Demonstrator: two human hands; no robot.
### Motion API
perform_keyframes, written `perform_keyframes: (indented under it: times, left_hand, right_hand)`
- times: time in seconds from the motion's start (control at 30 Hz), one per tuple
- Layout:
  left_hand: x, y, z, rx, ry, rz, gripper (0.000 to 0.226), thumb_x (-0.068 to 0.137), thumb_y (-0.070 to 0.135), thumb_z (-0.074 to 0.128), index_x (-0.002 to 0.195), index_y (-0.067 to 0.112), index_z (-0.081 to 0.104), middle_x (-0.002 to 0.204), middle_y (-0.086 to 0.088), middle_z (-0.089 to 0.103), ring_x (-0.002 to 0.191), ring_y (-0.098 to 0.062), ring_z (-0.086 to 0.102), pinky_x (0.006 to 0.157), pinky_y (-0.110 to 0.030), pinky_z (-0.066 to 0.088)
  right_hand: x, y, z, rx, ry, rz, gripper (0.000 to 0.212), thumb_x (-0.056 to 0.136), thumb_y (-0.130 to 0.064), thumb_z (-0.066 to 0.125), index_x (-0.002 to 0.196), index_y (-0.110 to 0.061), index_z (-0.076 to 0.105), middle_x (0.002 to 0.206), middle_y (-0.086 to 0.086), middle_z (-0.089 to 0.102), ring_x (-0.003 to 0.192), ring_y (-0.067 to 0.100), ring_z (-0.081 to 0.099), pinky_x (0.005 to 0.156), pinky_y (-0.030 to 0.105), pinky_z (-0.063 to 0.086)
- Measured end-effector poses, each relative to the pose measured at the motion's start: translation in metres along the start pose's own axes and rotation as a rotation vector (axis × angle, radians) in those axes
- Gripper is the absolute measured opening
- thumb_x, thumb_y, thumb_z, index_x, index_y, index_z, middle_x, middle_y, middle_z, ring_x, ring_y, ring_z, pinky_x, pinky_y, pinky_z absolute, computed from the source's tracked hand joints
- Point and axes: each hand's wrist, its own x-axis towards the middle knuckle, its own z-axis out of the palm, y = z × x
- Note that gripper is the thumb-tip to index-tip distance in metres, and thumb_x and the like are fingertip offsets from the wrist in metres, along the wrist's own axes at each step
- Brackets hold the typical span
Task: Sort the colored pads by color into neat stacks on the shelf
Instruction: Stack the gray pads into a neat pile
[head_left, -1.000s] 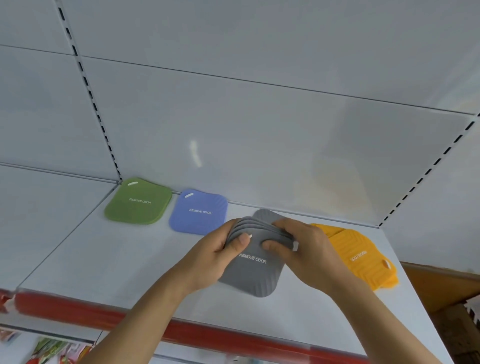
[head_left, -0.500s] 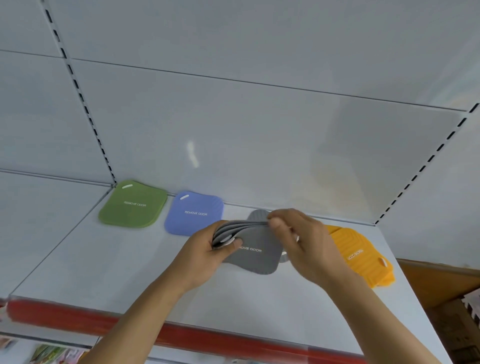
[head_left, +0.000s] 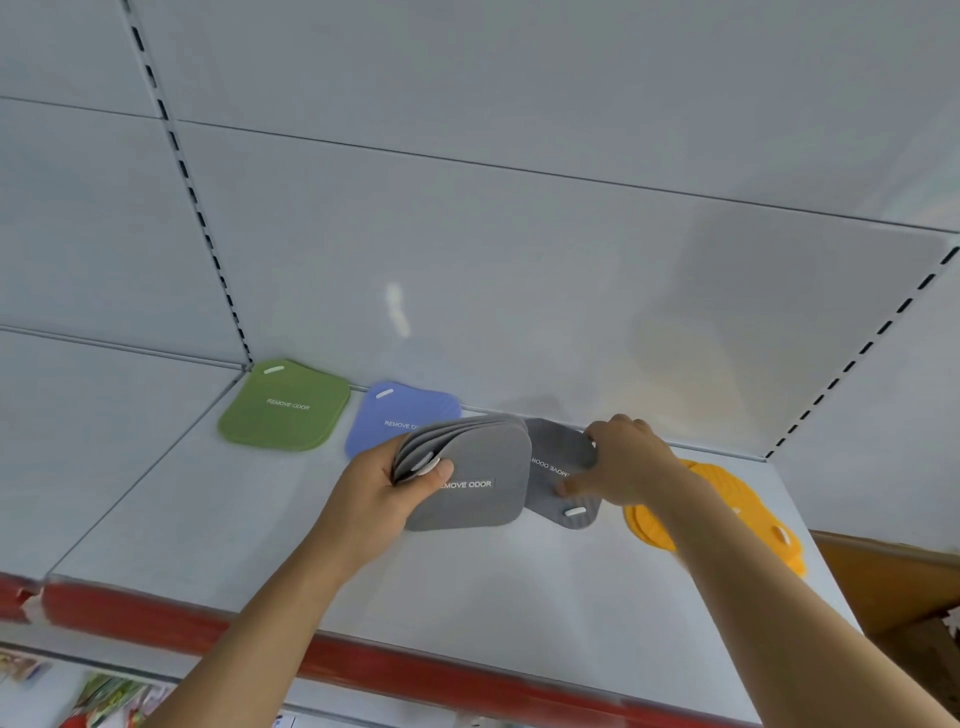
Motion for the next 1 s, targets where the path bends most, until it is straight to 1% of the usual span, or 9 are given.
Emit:
perform_keyframes:
  times: [0.1,0.23,0.37,0.47,0.57,0.67,0.83,0.93,1.0]
  left_hand:
    - [0.000,0.001,0.000,0.011,0.013,-0.012,0.024,0.099,0.017,0.070,0.118,0.029,0.076,0.114,0.017,0.078,0.113,-0.003,0.070,0.102,-0.034,0.053]
    - [0.001,0.001,0.000,-0.006,0.049,-0.023,0.024,0.100,0.016,0.068,0.117,0.030,0.075,0.114,0.016,0.078,0.112,-0.003,0.070,0.098,-0.030,0.052]
    - [0.006,-0.002,0.000,-0.051,0.106,-0.066,0.022,0.101,0.024,0.068,0.120,0.030,0.074,0.117,0.017,0.077,0.115,-0.005,0.069,0.104,-0.037,0.052]
    - [0.009,0.000,0.002,-0.093,0.120,-0.070,0.022,0.101,0.023,0.068,0.121,0.031,0.074,0.118,0.017,0.077,0.114,-0.003,0.069,0.100,-0.033,0.052]
    - [0.013,0.005,0.005,-0.144,0.115,-0.082,0.023,0.101,0.019,0.067,0.119,0.032,0.075,0.115,0.018,0.078,0.108,0.000,0.070,0.091,-0.028,0.050]
    - [0.017,0.009,0.011,-0.161,0.058,-0.096,0.026,0.102,0.017,0.066,0.123,0.029,0.074,0.119,0.013,0.078,0.116,-0.010,0.070,0.106,-0.040,0.053]
    - [0.018,0.013,0.033,-0.132,-0.117,-0.112,0.031,0.098,0.009,0.066,0.123,0.025,0.075,0.121,0.004,0.078,0.119,-0.019,0.070,0.112,-0.053,0.049]
    - [0.015,0.014,0.042,-0.133,-0.197,-0.134,0.039,0.098,0.000,0.060,0.125,0.024,0.074,0.123,0.001,0.077,0.121,-0.022,0.070,0.112,-0.054,0.049]
    - [0.013,0.011,0.040,-0.196,-0.212,-0.172,0.036,0.102,0.004,0.058,0.128,0.024,0.073,0.126,0.000,0.076,0.123,-0.022,0.069,0.113,-0.055,0.048]
  right_hand:
    - [-0.003,-0.001,0.005,0.071,0.054,-0.043,0.055,0.069,-0.052,0.078,0.115,-0.029,0.058,0.106,-0.001,0.050,0.111,0.027,0.048,0.082,0.036,0.045]
    - [-0.021,0.003,0.012,0.179,0.107,-0.152,0.036,0.079,-0.014,0.061,0.111,-0.029,0.053,0.098,-0.001,0.062,0.089,0.025,0.059,0.063,0.031,0.044]
    - [-0.040,0.006,-0.005,0.285,0.377,-0.249,0.027,0.082,-0.007,0.061,0.097,-0.029,0.062,0.087,-0.004,0.063,0.080,0.025,0.060,0.065,0.030,0.043]
    - [-0.070,0.004,-0.035,0.413,0.557,-0.326,0.038,0.084,-0.001,0.066,0.111,-0.027,0.070,0.093,-0.015,0.067,0.083,0.009,0.062,0.071,0.014,0.046]
    - [-0.104,0.002,-0.062,0.393,0.657,-0.440,0.037,0.088,0.000,0.069,0.116,-0.025,0.073,0.098,-0.018,0.070,0.088,0.000,0.062,0.077,0.008,0.044]
    - [-0.116,0.001,-0.078,0.337,0.589,-0.552,0.033,0.093,-0.004,0.068,0.116,-0.026,0.075,0.106,-0.020,0.072,0.098,-0.005,0.062,0.083,0.006,0.043]
    - [-0.091,-0.032,-0.056,0.188,0.374,-0.794,0.032,0.091,-0.008,0.058,0.112,-0.025,0.076,0.100,-0.009,0.075,0.092,0.014,0.066,0.083,0.029,0.052]
    - [-0.071,-0.042,-0.028,0.172,0.397,-0.850,0.030,0.092,-0.008,0.057,0.112,-0.020,0.076,0.101,-0.003,0.074,0.090,0.022,0.065,0.080,0.038,0.055]
    - [-0.065,-0.039,-0.014,0.199,0.441,-0.808,0.029,0.092,-0.008,0.064,0.118,-0.019,0.072,0.108,-0.003,0.069,0.094,0.020,0.063,0.082,0.035,0.054]
